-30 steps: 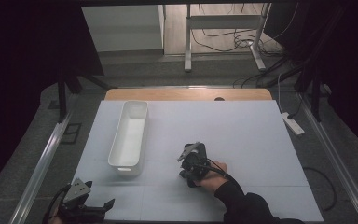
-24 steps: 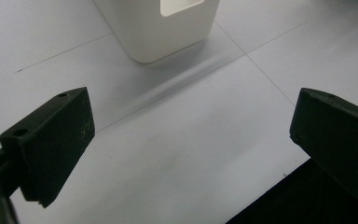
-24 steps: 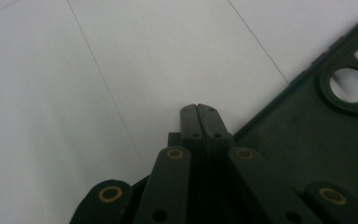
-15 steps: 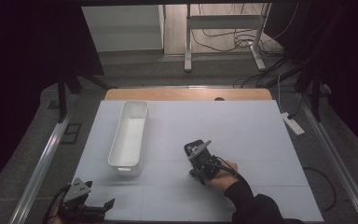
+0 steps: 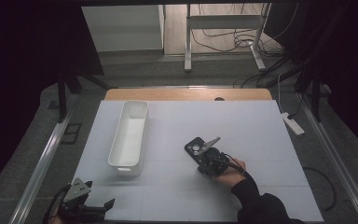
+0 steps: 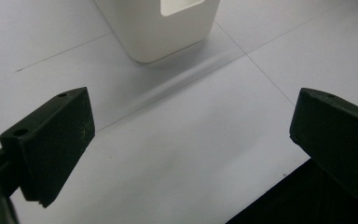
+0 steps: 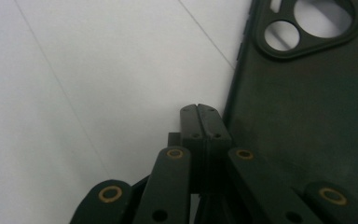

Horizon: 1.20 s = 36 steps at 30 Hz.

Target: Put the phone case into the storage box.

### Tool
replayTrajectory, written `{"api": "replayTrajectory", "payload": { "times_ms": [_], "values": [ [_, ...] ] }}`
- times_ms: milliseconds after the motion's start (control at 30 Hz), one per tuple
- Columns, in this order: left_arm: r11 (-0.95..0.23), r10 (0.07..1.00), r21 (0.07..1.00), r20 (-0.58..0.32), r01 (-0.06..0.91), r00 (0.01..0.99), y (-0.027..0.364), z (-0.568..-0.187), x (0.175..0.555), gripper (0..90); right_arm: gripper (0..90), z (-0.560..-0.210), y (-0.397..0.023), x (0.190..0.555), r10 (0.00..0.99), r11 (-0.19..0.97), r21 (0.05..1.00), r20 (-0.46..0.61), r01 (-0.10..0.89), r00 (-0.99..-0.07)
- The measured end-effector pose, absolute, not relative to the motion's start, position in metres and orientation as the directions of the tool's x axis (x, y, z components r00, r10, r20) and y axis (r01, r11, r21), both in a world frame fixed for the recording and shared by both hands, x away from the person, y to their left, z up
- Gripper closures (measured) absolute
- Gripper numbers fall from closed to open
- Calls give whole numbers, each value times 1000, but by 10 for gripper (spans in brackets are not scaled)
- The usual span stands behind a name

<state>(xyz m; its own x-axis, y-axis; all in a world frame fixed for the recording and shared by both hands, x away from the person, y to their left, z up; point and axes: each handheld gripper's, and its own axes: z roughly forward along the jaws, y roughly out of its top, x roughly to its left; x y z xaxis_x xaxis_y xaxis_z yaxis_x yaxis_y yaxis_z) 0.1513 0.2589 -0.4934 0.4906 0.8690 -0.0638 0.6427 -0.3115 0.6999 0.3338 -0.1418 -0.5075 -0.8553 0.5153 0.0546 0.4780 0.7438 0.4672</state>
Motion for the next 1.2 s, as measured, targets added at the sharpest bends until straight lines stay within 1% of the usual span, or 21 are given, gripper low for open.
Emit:
{"api": "replayTrajectory", "payload": {
  "times_ms": [200,400,533,767,833,900,933,967,1000,1067,1133,1167,1200],
  "values": [
    [-313,869,700,-62,642,491,259,-493,151,8,900,-507,-148,337,530,735,469,53,490,-846],
    [-314,869,700,-61,642,492,259,-493,151,8,899,-506,-146,335,536,738,464,40,490,-844],
    [-316,868,700,-60,641,492,259,-493,151,8,894,-498,-143,331,528,734,487,29,474,-849],
    [-317,868,699,-59,641,493,259,-493,151,8,784,-485,-141,327,534,724,522,-12,450,-845],
    [-317,868,699,-59,641,493,258,-493,151,8,716,-482,-141,327,532,725,522,-9,449,-847],
    [-317,868,699,-59,641,493,258,-493,151,8,705,-482,-141,327,534,728,518,-16,449,-846],
    [-317,868,699,-59,641,493,258,-493,151,8,640,-480,-141,327,540,727,522,-36,445,-841],
    [-317,868,699,-59,641,493,258,-493,151,8,640,-480,-141,327,540,727,522,-36,445,-841],
    [-318,868,698,-57,642,493,258,-493,151,8,622,-479,-141,327,541,727,522,-35,446,-840],
    [-319,868,698,-57,642,493,258,-493,151,9,544,-477,-141,327,549,721,529,-40,448,-835],
    [-319,868,697,-57,642,493,258,-493,151,9,529,-476,-141,327,551,718,532,-40,449,-833],
    [-320,868,697,-56,642,493,258,-493,151,9,493,-475,-141,328,554,715,532,-37,452,-832],
    [-321,868,696,-56,642,494,258,-493,151,9,438,-474,-140,328,556,715,528,-30,459,-831]
  ]
}}
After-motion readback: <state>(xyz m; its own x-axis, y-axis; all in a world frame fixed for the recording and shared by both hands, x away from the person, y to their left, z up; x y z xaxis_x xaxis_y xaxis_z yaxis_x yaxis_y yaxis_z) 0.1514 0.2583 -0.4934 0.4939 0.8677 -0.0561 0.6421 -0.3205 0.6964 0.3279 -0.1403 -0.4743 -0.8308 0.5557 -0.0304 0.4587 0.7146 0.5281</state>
